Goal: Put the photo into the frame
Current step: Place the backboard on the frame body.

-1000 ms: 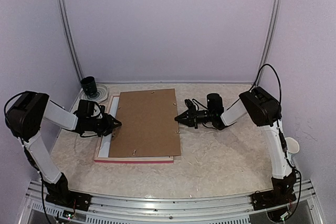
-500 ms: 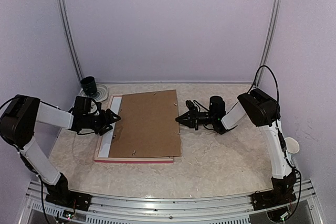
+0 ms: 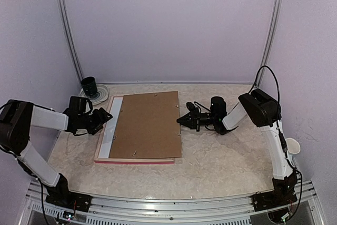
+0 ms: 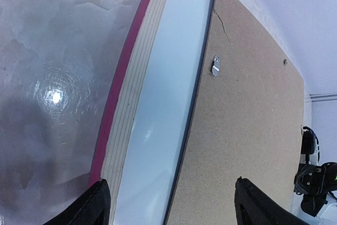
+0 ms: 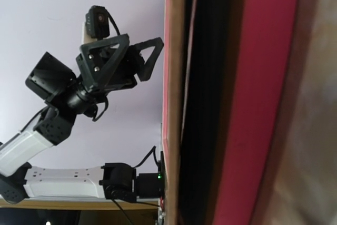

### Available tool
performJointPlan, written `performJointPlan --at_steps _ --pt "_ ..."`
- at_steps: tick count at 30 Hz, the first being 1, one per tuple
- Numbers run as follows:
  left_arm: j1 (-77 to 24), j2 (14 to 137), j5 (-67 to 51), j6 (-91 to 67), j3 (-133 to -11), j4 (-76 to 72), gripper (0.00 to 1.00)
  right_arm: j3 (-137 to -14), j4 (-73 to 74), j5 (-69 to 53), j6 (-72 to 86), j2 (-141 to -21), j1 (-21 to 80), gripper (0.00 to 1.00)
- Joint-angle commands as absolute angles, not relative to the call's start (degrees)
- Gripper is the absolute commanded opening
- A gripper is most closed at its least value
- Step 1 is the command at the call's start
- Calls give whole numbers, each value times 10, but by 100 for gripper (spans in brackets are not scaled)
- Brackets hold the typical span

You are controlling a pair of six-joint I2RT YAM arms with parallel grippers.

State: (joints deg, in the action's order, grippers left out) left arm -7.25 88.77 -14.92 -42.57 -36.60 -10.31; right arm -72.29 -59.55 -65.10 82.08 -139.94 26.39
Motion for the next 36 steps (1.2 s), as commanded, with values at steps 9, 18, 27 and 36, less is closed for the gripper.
performJointPlan --at_steps 9,18,27,36 --pt "-62 934 -123 -426 -342 -128 78 -710 -664 -693 916 -1400 255 3" --pt "-62 922 -96 -416 -341 -119 78 -706 -643 -691 905 -1390 253 3" --pt "-63 962 -153 -437 -321 -183 69 -708 -721 -713 976 -1402 241 2" --pt "-97 973 -160 -440 -328 -199 68 -711 -628 -713 900 -1385 235 2"
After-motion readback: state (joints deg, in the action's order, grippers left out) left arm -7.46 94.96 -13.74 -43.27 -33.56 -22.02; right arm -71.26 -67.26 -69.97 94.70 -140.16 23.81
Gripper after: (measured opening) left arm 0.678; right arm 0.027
